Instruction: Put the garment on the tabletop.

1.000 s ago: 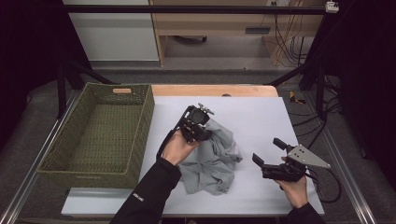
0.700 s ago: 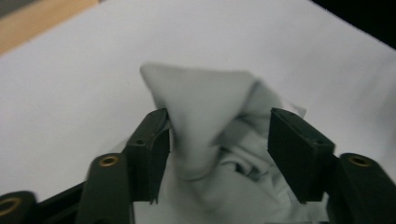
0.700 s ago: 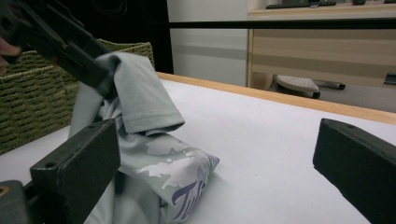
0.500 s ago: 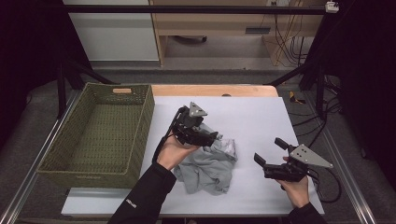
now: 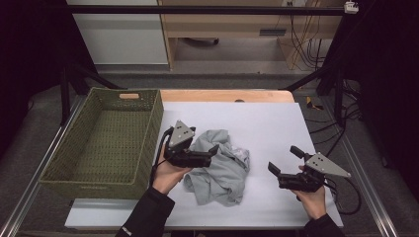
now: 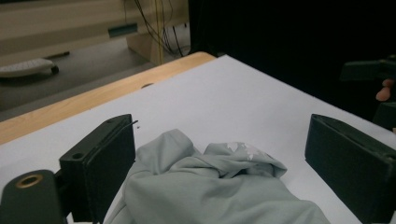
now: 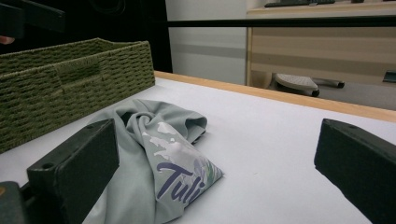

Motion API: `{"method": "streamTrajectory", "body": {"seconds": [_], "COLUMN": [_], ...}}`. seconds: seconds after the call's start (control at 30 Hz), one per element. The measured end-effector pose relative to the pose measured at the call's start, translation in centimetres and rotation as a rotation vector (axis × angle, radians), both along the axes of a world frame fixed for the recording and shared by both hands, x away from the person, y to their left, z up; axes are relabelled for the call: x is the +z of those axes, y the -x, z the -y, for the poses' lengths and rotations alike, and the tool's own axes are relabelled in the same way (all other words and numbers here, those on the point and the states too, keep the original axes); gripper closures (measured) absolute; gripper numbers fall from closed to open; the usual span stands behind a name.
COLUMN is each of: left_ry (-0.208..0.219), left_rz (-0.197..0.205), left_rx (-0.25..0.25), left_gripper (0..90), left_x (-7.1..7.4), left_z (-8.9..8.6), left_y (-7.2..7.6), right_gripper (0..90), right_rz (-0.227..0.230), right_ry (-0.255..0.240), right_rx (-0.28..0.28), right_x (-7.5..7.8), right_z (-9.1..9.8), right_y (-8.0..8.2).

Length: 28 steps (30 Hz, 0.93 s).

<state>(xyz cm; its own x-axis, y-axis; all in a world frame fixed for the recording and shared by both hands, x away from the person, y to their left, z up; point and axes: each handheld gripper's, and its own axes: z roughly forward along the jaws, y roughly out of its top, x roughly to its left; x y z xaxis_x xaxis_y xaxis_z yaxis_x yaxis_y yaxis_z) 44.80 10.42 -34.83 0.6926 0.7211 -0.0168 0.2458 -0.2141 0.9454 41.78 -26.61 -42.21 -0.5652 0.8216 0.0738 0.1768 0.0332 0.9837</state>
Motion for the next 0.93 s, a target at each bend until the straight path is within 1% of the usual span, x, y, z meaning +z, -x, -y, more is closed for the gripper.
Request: {"method": "streamTrajectory", "body": {"seconds": [0.03,0.07,0.1,0.13,0.17,0.2,0.23,0.27,0.33,0.4,0.47,0.5,0.53,0.57,0.6,0.63,0.77,0.83,0.93], "left_ry": [0.013,0.013,0.023,0.037,0.037,0.065,0.065,0.083,0.107,0.111,0.115,0.112,0.114,0.114,0.111,0.11,0.116,0.116,0.103], "left_rz": [0.008,0.008,0.035,0.045,0.045,0.052,0.052,0.055,0.047,0.037,0.037,0.04,0.042,0.042,0.039,0.041,0.043,0.044,0.05], "left_rx": [-0.007,-0.007,-0.008,-0.01,-0.01,-0.013,-0.013,-0.01,-0.002,0.013,0.013,0.013,0.009,0.009,0.0,0.0,-0.001,0.002,0.008], "left_gripper": [7.5,7.2,6.3,5.8,5.8,5.7,5.5,5.1,4.9,4.3,4.2,3.9,3.8,3.7,3.6,3.5,3.1,2.9,2.6], "left_x": [-0.3,-0.3,-0.9,-1.2,-1.2,-1.9,-1.9,-2.6,-3.3,-3.9,-4.5,-4.7,-5.0,-5.0,-5.5,-5.7,-6.0,-6.0,-6.2], "left_z": [-0.3,-0.3,-0.8,-1.0,-1.0,-1.5,-1.5,-2.0,-2.5,-3.0,-3.4,-3.6,-3.7,-3.7,-4.0,-4.0,-4.2,-4.2,-4.3], "left_y": [0.3,0.3,0.8,1.1,1.1,1.5,1.5,1.7,1.8,1.9,2.1,2.2,2.3,2.3,2.5,2.5,2.7,2.7,2.8], "right_gripper": [0.5,0.5,0.5,0.5,0.5,0.5,0.5,0.5,0.5,0.5,0.5,0.5,0.5,0.5,0.5,0.5,0.5,0.5,0.5], "right_rz": [-0.002,-0.002,0.001,0.009,0.009,0.003,0.003,0.002,-0.001,0.004,0.007,0.003,0.008,0.008,0.001,-0.003,0.001,-0.012,-0.007], "right_ry": [-0.001,-0.001,0.0,0.0,0.0,0.0,0.0,0.002,0.002,0.003,0.002,-0.001,0.004,0.004,0.002,0.002,-0.001,-0.002,0.003], "right_rx": [0.004,0.004,0.004,0.005,0.005,0.009,0.009,0.008,0.005,0.006,0.009,0.009,0.011,0.011,0.01,0.012,0.012,0.005,0.012], "right_x": [0.0,0.0,0.0,-0.1,-0.1,-0.1,-0.1,-0.1,-0.2,-0.2,-0.2,-0.3,-0.4,-0.4,-0.4,-0.5,-0.5,-0.6,-0.6], "right_z": [0.0,0.0,0.0,0.0,0.0,0.1,0.1,0.1,0.0,0.0,0.0,0.1,0.1,0.1,0.2,0.2,0.2,0.2,0.3], "right_y": [0.0,0.0,0.0,0.0,0.0,0.0,0.0,0.0,0.0,0.0,0.0,0.1,0.0,0.0,0.0,0.0,0.1,0.1,0.0]}}
